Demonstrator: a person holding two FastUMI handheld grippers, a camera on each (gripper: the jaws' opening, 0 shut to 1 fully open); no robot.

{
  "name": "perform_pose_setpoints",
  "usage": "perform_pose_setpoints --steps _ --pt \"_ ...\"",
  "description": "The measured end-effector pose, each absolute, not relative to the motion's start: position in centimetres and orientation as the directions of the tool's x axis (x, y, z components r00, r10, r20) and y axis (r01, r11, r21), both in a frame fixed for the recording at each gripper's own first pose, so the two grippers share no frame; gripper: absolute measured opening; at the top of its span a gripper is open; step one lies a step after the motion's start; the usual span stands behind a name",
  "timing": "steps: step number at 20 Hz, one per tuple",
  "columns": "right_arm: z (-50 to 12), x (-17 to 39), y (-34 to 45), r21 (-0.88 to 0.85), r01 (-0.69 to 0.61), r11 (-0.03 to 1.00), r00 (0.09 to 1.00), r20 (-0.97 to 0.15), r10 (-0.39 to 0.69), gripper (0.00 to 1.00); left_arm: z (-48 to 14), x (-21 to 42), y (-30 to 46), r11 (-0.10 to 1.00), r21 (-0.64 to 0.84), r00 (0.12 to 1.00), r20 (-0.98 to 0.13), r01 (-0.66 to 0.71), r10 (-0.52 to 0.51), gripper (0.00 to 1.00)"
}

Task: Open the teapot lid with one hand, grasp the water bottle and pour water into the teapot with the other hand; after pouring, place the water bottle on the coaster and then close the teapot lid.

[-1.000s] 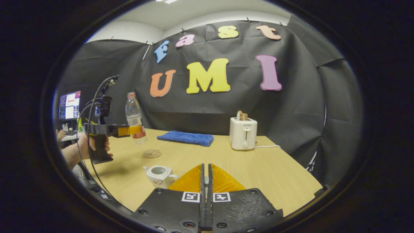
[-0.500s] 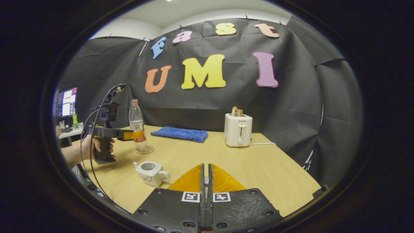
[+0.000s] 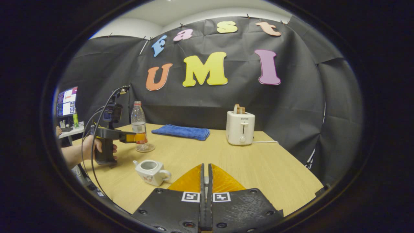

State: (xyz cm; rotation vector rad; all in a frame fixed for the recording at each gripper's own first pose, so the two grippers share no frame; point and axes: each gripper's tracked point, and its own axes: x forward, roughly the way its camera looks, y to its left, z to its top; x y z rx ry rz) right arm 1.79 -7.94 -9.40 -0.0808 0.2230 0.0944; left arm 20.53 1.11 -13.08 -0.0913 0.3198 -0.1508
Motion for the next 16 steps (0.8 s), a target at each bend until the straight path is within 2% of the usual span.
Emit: perform_pose_setpoints --steps 2,3,5,6,7,12,16 --pt "-9.4 1.8 -7.8 -0.069 -0.105 0.992 0.971 -0.224 0.087 0.00 -13.1 20.4 1.3 0.985 -0.113 0.938 -0.308 0.131 -0.160 0.82" --pt "-9.4 1.7 -7.7 -0.069 -0.107 0.992 0.970 -0.225 0.089 0.00 -12.9 20.3 1.4 0.985 -0.112 0.939 -0.306 0.129 -0.158 0.88" --pt "-9.4 1.6 -7.5 -0.069 -0.111 0.991 0.970 -0.223 0.093 0.00 -12.9 20.3 1.4 0.985 -0.110 0.939 -0.304 0.132 -0.160 0.91" --pt "-9.4 1.6 -7.3 -0.069 -0.113 0.991 0.970 -0.222 0.095 0.00 -12.9 20.0 1.5 0.986 -0.108 0.938 -0.308 0.131 -0.158 0.89" --pt "-9.3 1.6 -7.1 -0.069 -0.115 0.991 0.970 -0.221 0.098 0.00 -12.9 19.8 1.4 0.985 -0.108 0.936 -0.312 0.133 -0.161 0.99" --pt "-8.7 1.9 -5.0 -0.055 -0.157 0.986 0.968 -0.208 0.143 0.00 -14.4 15.5 2.1 0.987 -0.115 0.912 -0.383 0.112 -0.148 0.99" --pt "-8.1 4.4 -1.2 -0.048 -0.239 0.970 0.957 -0.182 0.227 0.00 -12.1 9.8 5.4 0.996 -0.075 0.947 -0.313 0.047 -0.069 0.99"
